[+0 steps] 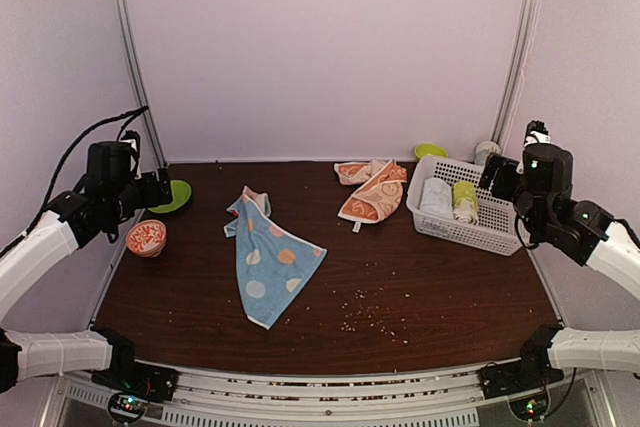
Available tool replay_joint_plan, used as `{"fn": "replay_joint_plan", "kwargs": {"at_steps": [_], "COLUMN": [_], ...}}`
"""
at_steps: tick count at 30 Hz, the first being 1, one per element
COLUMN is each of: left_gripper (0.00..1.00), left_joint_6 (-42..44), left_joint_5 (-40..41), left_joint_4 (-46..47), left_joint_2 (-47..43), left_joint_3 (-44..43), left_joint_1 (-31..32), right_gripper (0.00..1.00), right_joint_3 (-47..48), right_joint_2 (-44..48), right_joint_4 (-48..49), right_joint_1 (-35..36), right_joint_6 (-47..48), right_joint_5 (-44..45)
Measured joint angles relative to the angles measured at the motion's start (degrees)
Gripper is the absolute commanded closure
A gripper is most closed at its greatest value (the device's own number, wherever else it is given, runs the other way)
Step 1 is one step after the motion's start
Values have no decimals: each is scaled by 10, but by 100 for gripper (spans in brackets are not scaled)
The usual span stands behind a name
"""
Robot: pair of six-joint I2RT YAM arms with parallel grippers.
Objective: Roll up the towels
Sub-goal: Pick up the towel from the center of the board.
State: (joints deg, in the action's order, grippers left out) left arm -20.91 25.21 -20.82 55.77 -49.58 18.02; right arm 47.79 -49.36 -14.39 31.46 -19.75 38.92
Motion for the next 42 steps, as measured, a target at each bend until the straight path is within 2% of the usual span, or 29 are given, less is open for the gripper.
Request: {"fn": "replay_joint_plan", "kwargs": {"at_steps": [7, 11, 17, 24, 31, 42], "left_gripper": [2, 2, 2, 2, 2, 3], "left_joint_6": [22, 16, -27, -29, -25, -26], "left_joint_5": [-21, -48, -69, -43, -40, -57], "left_joint_4": [-6, -20, -72, -142, -154, -155], "left_joint_2": [-2, -12, -28, -24, -46, -48], "left_joint_3": [0, 0, -5, -37, -12, 10], "left_joint_1": [0, 0, 0, 0, 0, 0], "right_gripper": [0, 0, 8, 22, 33, 50], "right_joint_3": [9, 27, 30, 47, 107, 323], "right_joint_2": [10, -25, -169, -359, -465, -658], "right_joint_4": [-3, -12, 7, 19, 35, 12], "right_joint_1": [9, 64, 179, 241, 261, 253], "right_joint_6": [24, 3, -91, -200, -253, -271], "right_joint_5": [-75, -89, -155, -237, -285, -303]}}
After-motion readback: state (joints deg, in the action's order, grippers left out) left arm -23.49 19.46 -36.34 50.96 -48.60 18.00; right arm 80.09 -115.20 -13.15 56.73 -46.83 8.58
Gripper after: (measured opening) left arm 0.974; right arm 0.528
